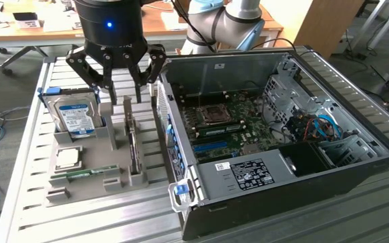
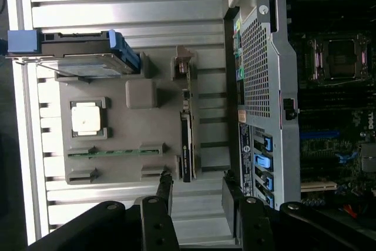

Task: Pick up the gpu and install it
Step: 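Pick up the gpu and move the gpu toward the slot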

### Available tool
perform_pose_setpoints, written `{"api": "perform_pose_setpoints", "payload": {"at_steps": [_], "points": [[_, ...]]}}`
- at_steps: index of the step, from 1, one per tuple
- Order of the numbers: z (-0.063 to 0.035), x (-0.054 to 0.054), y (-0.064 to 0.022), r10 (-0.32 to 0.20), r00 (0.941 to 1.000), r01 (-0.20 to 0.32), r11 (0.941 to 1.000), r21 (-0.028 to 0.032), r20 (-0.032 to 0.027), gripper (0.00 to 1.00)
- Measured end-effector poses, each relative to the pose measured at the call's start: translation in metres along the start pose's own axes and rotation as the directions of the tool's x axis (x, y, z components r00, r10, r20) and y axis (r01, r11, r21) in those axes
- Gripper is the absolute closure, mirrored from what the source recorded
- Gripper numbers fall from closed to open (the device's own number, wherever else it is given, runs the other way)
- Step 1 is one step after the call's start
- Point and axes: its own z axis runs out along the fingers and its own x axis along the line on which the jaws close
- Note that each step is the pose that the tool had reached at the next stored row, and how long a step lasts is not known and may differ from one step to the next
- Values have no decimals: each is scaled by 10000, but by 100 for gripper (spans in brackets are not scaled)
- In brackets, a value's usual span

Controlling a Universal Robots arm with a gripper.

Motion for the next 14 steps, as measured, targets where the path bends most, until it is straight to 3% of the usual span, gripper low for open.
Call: {"api": "perform_pose_setpoints", "payload": {"at_steps": [1, 2, 14], "points": [[0, 0, 0, 0, 10000, 0, 10000, 0, 0, 59], [0, 0, 0, 1, 10000, -1, 10000, 0, 0, 53], [19, 0, -1, 0, 10000, 0, 10000, 0, -1, 53]]}}
